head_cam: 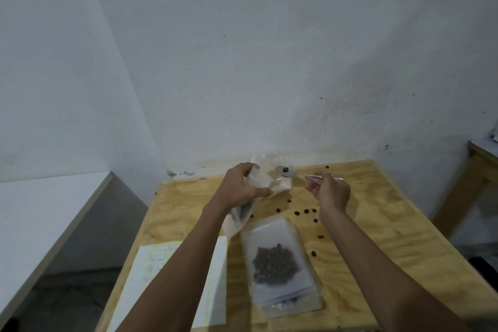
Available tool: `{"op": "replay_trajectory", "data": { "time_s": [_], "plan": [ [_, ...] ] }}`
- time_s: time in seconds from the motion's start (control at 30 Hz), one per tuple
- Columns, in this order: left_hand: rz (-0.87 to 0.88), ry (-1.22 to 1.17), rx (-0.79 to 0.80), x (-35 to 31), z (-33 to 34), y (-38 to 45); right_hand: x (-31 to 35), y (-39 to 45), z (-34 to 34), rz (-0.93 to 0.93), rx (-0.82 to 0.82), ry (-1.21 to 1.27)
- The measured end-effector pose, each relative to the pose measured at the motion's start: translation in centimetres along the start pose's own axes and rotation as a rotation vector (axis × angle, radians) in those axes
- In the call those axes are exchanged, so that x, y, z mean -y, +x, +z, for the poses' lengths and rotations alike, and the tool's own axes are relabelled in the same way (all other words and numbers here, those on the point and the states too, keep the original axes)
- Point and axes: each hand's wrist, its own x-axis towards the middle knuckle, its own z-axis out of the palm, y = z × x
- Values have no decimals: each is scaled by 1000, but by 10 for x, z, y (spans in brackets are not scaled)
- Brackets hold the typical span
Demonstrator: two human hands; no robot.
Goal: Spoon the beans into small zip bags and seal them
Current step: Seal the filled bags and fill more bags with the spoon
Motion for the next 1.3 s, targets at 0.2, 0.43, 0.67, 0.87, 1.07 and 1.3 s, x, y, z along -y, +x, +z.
{"op": "replay_trajectory", "data": {
  "time_s": [0.2,0.43,0.67,0.87,1.07,1.3],
  "plan": [
    [55,30,-110,7,13,-6,19,-6,7,-98,76,4],
    [113,44,-247,6,18,-8,35,-21,14,-282,282,-183],
    [155,56,-338,3,14,-14,42,-26,17,-303,351,-181],
    [94,-75,-485,5,-2,-14,46,1,4,-142,6,-99],
    [69,-194,-567,-2,-11,-13,22,14,-14,-131,-130,-436],
    [106,-190,-551,-12,-7,-12,0,24,-16,-244,-101,-752]
  ]
}}
